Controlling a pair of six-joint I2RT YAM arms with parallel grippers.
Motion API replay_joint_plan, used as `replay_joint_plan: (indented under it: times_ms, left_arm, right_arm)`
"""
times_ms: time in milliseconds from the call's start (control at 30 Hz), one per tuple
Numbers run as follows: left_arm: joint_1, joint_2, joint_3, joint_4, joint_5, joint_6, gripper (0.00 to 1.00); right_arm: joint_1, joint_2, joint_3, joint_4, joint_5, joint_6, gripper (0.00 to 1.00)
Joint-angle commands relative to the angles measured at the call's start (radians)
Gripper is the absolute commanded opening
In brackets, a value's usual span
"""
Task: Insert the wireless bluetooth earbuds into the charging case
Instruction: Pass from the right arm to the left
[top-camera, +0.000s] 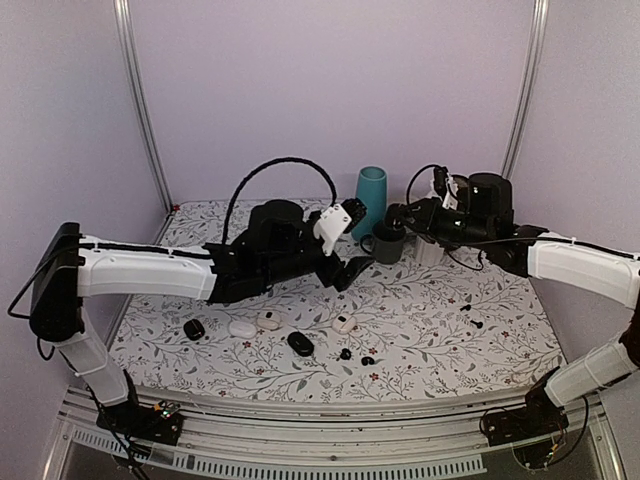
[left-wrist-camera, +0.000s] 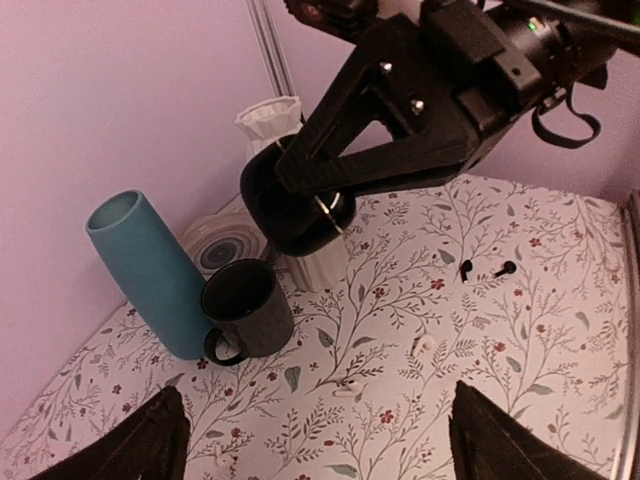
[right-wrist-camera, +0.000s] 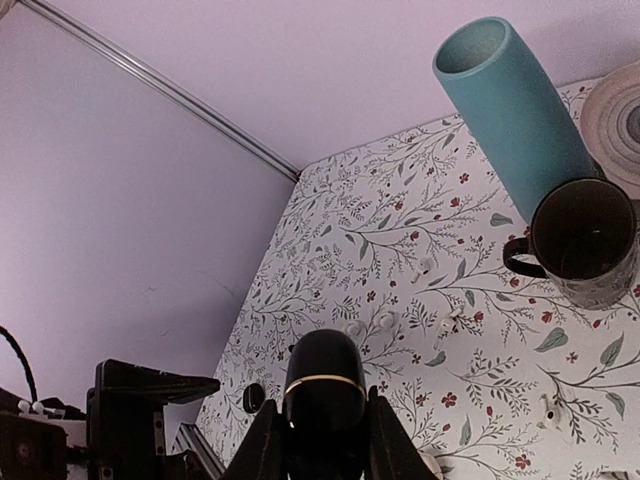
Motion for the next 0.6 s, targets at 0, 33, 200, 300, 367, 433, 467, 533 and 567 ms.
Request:
replay_joint_plan:
  times_ms: [0,33,200,300,367,433,467,533,567]
  left_arm:
    - [0.074,-0.072,0.029,-0.055,0.249,-0.279,0.91]
    - [0.088,-0.084,0.027,-0.047,0.275,-0.311,0.91]
    - [0.17,-0.134,0.0,0.011,0.424,-0.442,0.91]
    - [0.22,-0.148,-0.012,0.03,0.528,-0.512,0.91]
    - [0.249,-0.152,-0.02,0.043,0.612,-0.557,0.9]
    - [0.272,-0.15,-0.024,0.047,0.676,-0.59,0.89]
    - [0.279,-0.147,-0.024,0.048,0.715,-0.598,0.89]
    - [0.288,-0.142,-0.024,0.045,0.775,-0.613,0.88]
    - [0.289,-0.139,-0.026,0.052,0.8,-0.625,0.88]
  right_arm:
    - [-0.005,-0.058,-0.022,0.02,0.008,-0.077,0.03]
    - [-0.005,-0.064,-0.026,0.021,0.005,-0.084,0.03]
    - [-0.005,-0.091,-0.048,0.033,-0.012,-0.117,0.03]
    - [-0.005,-0.089,-0.046,0.034,-0.044,-0.144,0.03]
    - [-0.005,-0.083,-0.041,0.03,-0.073,-0.156,0.03]
    - [-0.003,-0.079,-0.034,0.026,-0.113,-0.167,0.03]
    - [-0.001,-0.078,-0.031,0.022,-0.139,-0.175,0.03]
    - [0.002,-0.079,-0.03,0.01,-0.169,-0.191,0.03]
    - [0.006,-0.081,-0.028,-0.001,-0.18,-0.198,0.03]
